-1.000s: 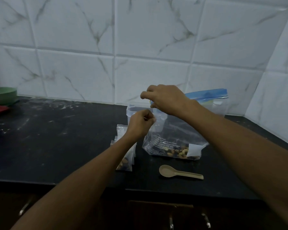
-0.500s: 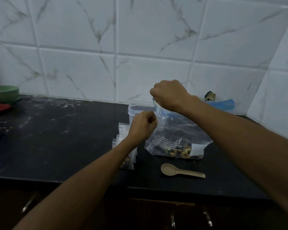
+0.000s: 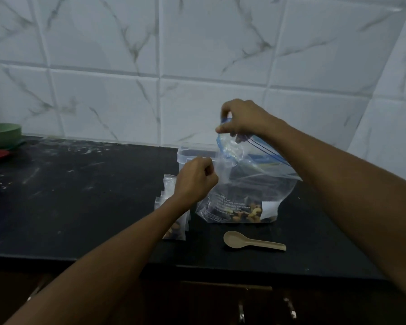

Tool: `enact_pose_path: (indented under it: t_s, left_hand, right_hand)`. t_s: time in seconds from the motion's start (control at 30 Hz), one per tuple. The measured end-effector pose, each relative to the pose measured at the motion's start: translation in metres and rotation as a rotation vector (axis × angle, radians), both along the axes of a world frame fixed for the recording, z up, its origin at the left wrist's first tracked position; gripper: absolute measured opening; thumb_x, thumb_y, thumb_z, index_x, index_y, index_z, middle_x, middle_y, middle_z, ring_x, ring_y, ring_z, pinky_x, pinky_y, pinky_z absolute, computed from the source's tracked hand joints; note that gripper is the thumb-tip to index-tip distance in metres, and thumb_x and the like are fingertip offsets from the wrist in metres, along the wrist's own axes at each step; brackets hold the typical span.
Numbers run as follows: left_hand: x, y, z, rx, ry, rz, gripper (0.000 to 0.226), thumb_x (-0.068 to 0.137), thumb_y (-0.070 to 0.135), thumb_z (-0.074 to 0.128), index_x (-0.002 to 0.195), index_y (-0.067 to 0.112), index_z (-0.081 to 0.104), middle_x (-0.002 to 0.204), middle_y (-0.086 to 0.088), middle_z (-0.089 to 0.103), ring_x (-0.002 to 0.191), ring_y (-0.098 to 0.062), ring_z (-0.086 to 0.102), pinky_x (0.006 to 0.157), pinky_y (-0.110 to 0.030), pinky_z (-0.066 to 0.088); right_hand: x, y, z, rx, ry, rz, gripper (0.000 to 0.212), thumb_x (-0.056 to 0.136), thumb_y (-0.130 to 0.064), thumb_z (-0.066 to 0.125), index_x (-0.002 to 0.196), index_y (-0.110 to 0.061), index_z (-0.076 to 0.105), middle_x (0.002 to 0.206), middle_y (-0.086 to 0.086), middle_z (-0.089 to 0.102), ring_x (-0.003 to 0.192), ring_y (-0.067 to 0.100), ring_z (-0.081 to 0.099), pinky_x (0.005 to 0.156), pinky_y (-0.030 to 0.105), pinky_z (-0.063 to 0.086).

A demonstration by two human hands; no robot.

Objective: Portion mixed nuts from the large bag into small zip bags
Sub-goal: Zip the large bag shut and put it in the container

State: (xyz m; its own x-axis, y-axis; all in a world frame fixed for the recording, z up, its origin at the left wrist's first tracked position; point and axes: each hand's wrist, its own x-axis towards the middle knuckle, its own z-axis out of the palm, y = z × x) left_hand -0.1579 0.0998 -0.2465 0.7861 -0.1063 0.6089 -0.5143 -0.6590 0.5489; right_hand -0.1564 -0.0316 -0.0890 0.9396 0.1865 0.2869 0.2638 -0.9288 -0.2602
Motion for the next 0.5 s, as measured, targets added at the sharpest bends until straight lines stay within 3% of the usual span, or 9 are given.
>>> enact_pose_path:
  t_s: [0.07,0.13,0.2,0.27,0.37,0.4,0.5]
  left_hand:
    - [0.0,-0.001,-0.001,0.005,-0.015,-0.002,0.014,0.081,0.01,0.063,0.068,0.009,0.057,0.069,-0.002,0.058,0.064,-0.018,0.057,0.062,-0.047,0.054]
    - [-0.003,-0.002,-0.003,0.037,-0.035,-0.014,0.014,0.082,0.011,0.062,0.069,0.008,0.057,0.071,-0.004,0.059,0.065,-0.019,0.056,0.063,-0.047,0.053]
    - [-0.007,-0.003,-0.006,0.081,-0.039,-0.03,0.014,0.082,0.012,0.062,0.069,0.009,0.057,0.073,-0.004,0.059,0.066,-0.02,0.056,0.063,-0.046,0.053]
    - [-0.009,-0.002,-0.008,0.086,-0.027,-0.038,0.014,0.081,0.011,0.062,0.069,0.009,0.057,0.072,-0.005,0.059,0.065,-0.021,0.057,0.063,-0.047,0.053]
    - [-0.004,0.005,-0.005,0.009,0.031,-0.03,0.013,0.081,0.011,0.063,0.069,0.009,0.059,0.068,-0.001,0.063,0.064,-0.017,0.061,0.064,-0.046,0.055]
    - [-0.002,0.008,-0.004,-0.014,0.043,-0.031,0.012,0.082,0.011,0.064,0.071,0.009,0.06,0.068,0.001,0.063,0.065,-0.016,0.062,0.065,-0.045,0.056]
    - [0.0,0.011,-0.003,-0.03,0.052,-0.069,0.011,0.087,0.013,0.064,0.077,0.009,0.063,0.073,0.002,0.066,0.07,-0.015,0.064,0.07,-0.041,0.058]
  right_hand:
    - [-0.004,0.007,0.0,-0.192,-0.048,-0.011,0.01,0.089,-0.027,0.064,0.094,-0.018,0.062,0.072,0.002,0.066,0.067,0.022,0.069,0.068,0.033,0.057]
    - [-0.001,0.014,-0.004,-0.244,-0.138,-0.063,0.007,0.089,-0.02,0.062,0.09,-0.015,0.066,0.077,0.003,0.068,0.073,0.022,0.069,0.073,0.033,0.055]
    - [0.004,0.016,-0.008,-0.033,-0.102,-0.107,0.012,0.087,-0.009,0.058,0.089,-0.003,0.069,0.073,0.008,0.071,0.064,0.021,0.071,0.072,0.035,0.059]
    - [0.003,0.016,-0.007,0.25,-0.009,-0.059,0.017,0.086,0.0,0.055,0.093,0.011,0.066,0.067,0.016,0.068,0.048,0.022,0.068,0.059,0.035,0.061]
    - [-0.006,0.006,0.0,0.627,0.207,-0.004,0.017,0.094,-0.008,0.054,0.096,0.008,0.061,0.077,0.023,0.06,0.046,0.022,0.062,0.043,0.029,0.056]
    - [-0.005,-0.001,0.001,0.672,0.276,-0.043,0.016,0.096,-0.01,0.052,0.092,0.004,0.059,0.078,0.022,0.059,0.05,0.022,0.061,0.044,0.028,0.056]
    - [-0.002,-0.019,-0.004,0.509,0.473,-0.099,0.019,0.092,-0.001,0.05,0.074,-0.005,0.054,0.078,0.017,0.056,0.056,0.018,0.052,0.048,0.025,0.047]
